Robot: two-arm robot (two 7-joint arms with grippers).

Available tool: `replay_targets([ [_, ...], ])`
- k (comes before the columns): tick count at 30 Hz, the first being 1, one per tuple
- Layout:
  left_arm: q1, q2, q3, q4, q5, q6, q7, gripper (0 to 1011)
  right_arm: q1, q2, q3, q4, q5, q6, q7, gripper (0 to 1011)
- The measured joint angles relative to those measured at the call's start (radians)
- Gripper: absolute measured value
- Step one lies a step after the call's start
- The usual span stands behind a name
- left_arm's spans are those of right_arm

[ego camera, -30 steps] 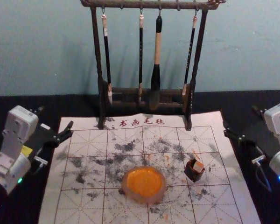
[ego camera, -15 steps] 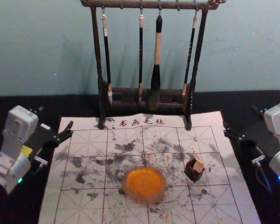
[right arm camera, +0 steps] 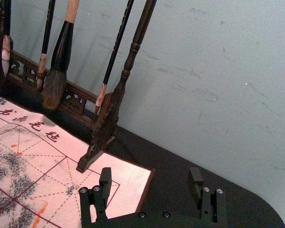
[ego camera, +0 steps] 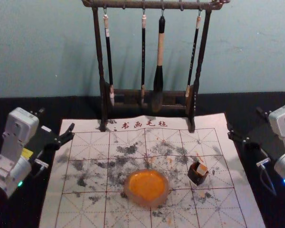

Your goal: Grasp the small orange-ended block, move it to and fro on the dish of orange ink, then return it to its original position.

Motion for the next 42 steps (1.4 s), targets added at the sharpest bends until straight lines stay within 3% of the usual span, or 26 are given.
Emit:
replay_targets([
  [10,0.000,0.000,0.000,0.000,0.000,0.000,0.000,1001,0.000,0.000,0.000,0.000,0.000,0.000,0.000,1000],
  [20,0.000,0.000,0.000,0.000,0.000,0.000,0.000,1001,-0.019,0.007,0.031,-0.024,0.011,0.010,0.048,1000],
  [26,0.000,0.000,0.000,0.000,0.000,0.000,0.000,1001,-0.071,0.042,0.068,-0.080,0.054,-0.024,0.111,1000],
  [34,0.000,0.000,0.000,0.000,0.000,0.000,0.000,1001,-0.177,0.112,0.116,-0.171,0.124,-0.126,0.231,1000],
  [42,0.000,0.000,0.000,0.000,0.000,0.000,0.000,1001,-0.223,0.153,0.106,-0.203,0.150,-0.172,0.370,1000],
])
